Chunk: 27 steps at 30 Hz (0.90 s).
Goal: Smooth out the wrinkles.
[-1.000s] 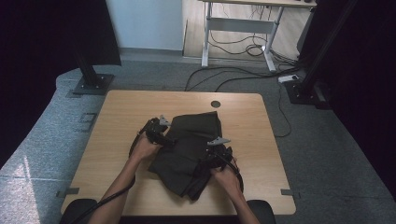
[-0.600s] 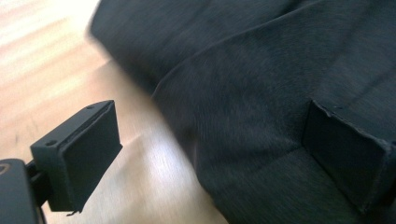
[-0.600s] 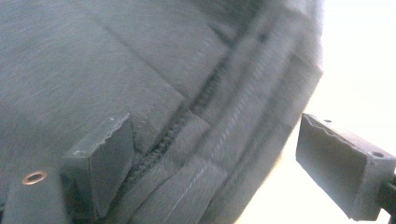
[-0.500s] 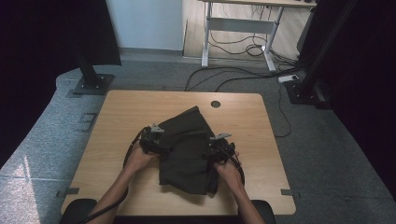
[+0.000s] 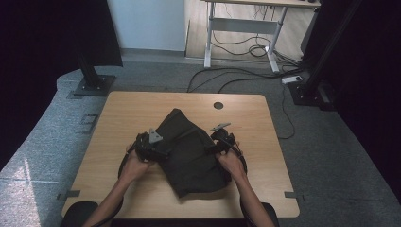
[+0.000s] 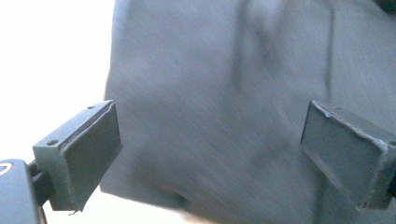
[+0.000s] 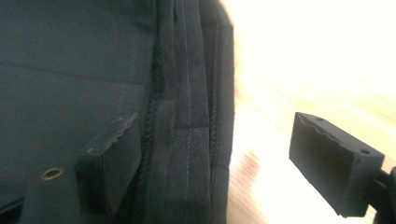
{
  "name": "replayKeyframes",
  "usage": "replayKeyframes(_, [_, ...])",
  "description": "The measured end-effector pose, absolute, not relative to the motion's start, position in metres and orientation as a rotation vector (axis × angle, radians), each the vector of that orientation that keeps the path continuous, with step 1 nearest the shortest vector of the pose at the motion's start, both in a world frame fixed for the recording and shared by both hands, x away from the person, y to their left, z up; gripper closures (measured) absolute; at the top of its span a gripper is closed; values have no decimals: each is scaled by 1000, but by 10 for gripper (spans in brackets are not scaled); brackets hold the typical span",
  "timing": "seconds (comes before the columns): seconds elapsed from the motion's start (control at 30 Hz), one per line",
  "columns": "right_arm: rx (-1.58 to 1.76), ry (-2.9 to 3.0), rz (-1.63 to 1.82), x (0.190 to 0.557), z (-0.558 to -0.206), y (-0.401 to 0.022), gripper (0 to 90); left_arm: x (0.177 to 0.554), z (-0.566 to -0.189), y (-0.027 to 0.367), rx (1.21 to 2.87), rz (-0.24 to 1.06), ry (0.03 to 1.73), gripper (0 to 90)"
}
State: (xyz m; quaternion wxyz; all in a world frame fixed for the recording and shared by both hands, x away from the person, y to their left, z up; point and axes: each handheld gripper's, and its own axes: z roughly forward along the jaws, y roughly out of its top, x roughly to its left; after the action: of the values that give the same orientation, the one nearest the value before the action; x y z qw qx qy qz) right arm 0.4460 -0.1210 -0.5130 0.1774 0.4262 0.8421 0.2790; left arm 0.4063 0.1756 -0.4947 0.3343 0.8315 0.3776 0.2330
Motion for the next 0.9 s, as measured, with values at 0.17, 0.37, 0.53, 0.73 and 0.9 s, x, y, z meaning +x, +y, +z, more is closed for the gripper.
replayKeyframes(0.17, [1159, 2353, 853, 419, -481, -126, 141, 452, -474, 182, 2153, 674, 1010, 50])
replayKeyframes(0.37, [1102, 2358, 878, 371, -460, -129, 133, 500, -483, 166, 2239, 674, 982, 44])
replayKeyframes(0.53, [1135, 2373, 915, 341, -469, -129, 129, 510, -512, 157, 2384, 738, 991, 52])
replayKeyframes(0.73, [1185, 2424, 790, 340, -514, -120, 115, 503, -527, 180, 2278, 657, 1128, 78])
replayKeyframes(0.9, [1233, 2372, 757, 360, -531, -125, 89, 484, -530, 205, 2207, 606, 1196, 91])
